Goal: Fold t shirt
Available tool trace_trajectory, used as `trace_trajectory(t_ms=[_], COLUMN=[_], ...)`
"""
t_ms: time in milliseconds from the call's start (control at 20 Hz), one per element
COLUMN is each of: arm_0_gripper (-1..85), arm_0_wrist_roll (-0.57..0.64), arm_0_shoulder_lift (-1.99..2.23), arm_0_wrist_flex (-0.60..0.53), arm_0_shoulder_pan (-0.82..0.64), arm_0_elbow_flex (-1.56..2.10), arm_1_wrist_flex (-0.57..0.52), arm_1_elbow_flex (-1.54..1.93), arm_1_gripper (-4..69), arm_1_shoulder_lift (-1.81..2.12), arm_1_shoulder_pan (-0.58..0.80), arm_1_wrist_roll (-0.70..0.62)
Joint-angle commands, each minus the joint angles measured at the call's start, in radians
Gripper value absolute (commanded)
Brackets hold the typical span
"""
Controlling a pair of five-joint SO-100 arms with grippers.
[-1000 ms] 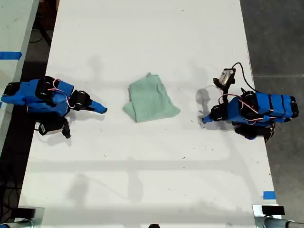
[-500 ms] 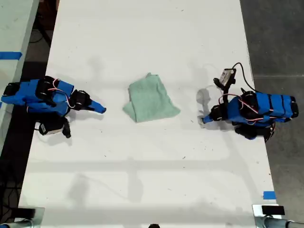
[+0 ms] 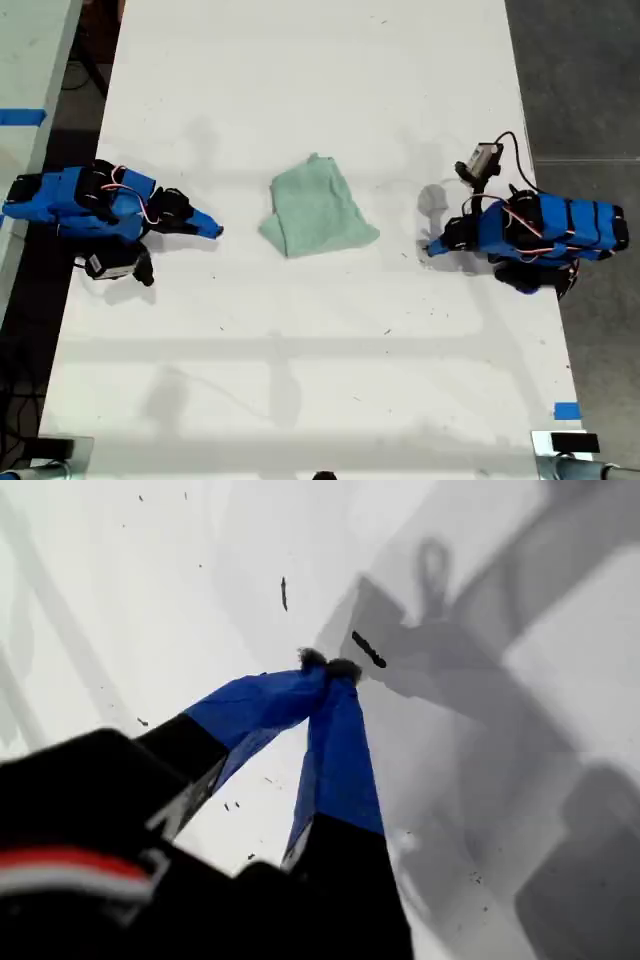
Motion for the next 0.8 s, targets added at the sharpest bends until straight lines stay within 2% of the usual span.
trace_trajectory(t_ms=[0, 50, 100, 150, 250, 750], arm_0_gripper=[10.4, 12.8, 12.8, 12.8, 12.8, 12.8], arm_0_wrist_roll=[0.002, 0.046, 0.158, 0.204, 0.198, 0.198], arm_0_shoulder_lift=[0.009, 0.009, 0.009, 0.009, 0.009, 0.009], arm_0_wrist_flex=[0.031, 0.044, 0.034, 0.029, 0.029, 0.029], arm_0_shoulder_pan=[-0.002, 0.011, 0.000, -0.005, -0.009, -0.011], arm_0_elbow_flex=[0.012, 0.006, 0.003, 0.003, 0.003, 0.003], arm_1_wrist_flex=[-0.009, -0.009, -0.009, -0.011, -0.012, -0.012], arm_1_elbow_flex=[0.034, 0.034, 0.034, 0.035, 0.037, 0.037], arm_1_gripper=[5.8, 6.6, 7.5, 7.6, 7.9, 8.0], arm_1_shoulder_lift=[0.006, 0.006, 0.006, 0.006, 0.006, 0.006], arm_1_shoulder_pan=[-0.020, -0.021, -0.034, -0.038, -0.025, -0.021], arm_1_wrist_roll=[0.040, 0.069, 0.055, 0.012, -0.081, -0.066])
